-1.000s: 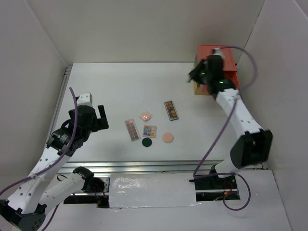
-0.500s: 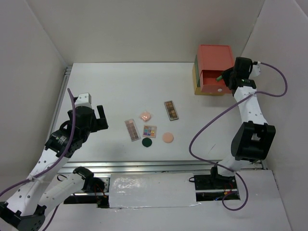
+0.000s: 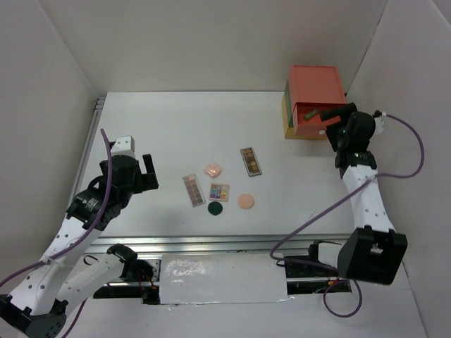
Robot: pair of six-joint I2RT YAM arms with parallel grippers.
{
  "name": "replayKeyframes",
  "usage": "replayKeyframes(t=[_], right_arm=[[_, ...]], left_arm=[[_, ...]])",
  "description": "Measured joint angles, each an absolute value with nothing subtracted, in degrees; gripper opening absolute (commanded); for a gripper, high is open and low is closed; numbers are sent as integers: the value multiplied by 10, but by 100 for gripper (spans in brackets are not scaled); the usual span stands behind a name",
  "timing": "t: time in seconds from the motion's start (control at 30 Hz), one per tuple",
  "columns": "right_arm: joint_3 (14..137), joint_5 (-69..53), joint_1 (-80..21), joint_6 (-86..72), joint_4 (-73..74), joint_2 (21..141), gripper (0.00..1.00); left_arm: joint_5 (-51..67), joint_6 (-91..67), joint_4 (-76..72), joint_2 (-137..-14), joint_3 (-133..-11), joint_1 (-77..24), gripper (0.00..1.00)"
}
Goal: Organize the makeup
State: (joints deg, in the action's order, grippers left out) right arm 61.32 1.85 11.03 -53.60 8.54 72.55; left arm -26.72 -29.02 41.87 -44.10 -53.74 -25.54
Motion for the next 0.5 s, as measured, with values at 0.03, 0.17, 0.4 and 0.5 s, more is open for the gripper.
replayKeyframes(t=[0.03,0.17,0.4,0.5], right_arm=[[576,20,110,-539,74,694,92],[461,27,110,-546,38,625,73],[385,-20,128,-559,-41,672,61],[385,-69,145,-559,-104,711,61]], left_arm=[[-267,-288,419,-441,-537,-255,99],[-267,-287,418,-447,-537,-255,99],[-279,-287,422,-462,-539,-255,99],[-303,-288,439,-474,-566,-255,99]])
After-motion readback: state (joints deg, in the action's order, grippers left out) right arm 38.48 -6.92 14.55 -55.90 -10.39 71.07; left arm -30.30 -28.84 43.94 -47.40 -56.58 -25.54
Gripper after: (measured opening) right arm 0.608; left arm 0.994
